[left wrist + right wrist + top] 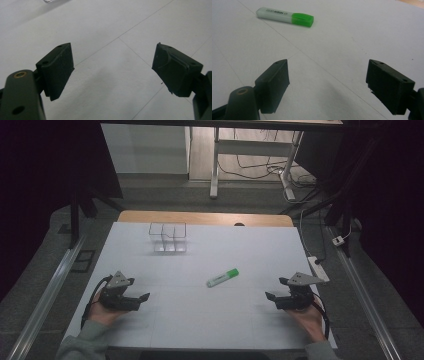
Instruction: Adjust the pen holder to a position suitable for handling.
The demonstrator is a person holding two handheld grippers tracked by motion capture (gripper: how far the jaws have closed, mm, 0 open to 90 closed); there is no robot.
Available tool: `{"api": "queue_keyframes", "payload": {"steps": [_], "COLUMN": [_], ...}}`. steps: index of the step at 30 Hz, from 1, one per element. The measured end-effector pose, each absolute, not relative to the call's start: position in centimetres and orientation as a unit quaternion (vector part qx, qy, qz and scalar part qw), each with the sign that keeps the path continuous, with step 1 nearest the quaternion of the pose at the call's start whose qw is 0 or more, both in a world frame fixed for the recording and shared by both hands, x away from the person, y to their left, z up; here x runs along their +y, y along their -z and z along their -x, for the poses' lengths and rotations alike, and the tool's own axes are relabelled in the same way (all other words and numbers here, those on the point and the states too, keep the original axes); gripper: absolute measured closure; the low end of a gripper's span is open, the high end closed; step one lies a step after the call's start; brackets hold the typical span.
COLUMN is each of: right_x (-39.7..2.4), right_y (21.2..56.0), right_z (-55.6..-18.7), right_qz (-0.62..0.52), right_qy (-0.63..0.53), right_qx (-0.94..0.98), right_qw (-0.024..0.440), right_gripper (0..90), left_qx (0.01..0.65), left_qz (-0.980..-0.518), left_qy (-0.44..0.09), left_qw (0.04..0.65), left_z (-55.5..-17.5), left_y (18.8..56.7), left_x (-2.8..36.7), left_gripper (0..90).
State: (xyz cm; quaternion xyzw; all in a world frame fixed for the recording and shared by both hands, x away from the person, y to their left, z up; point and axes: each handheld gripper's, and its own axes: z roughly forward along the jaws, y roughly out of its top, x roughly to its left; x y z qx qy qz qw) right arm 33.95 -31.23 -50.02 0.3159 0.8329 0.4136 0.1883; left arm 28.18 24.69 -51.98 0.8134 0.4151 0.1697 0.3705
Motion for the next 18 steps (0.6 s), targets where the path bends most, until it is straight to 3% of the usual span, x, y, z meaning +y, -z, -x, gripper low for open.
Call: {"api": "queue_keyframes", "payload": {"steps": [18], "right_x": [-30.82], "right_y": [49.97], "right_z": [-34.27], "right_qz": [-0.32], "right_qy": [-0.415], "right_qx": [0.83], "right_qw": [0.19], "right_gripper": [19.3], "left_qx": [0.406], "left_qz": [-0.818], "left_qy": [-0.176], "left_qw": [0.369], "left_z": [-27.86], "left_y": [51.75], "left_x": [24.77], "left_gripper": [19.3]}}
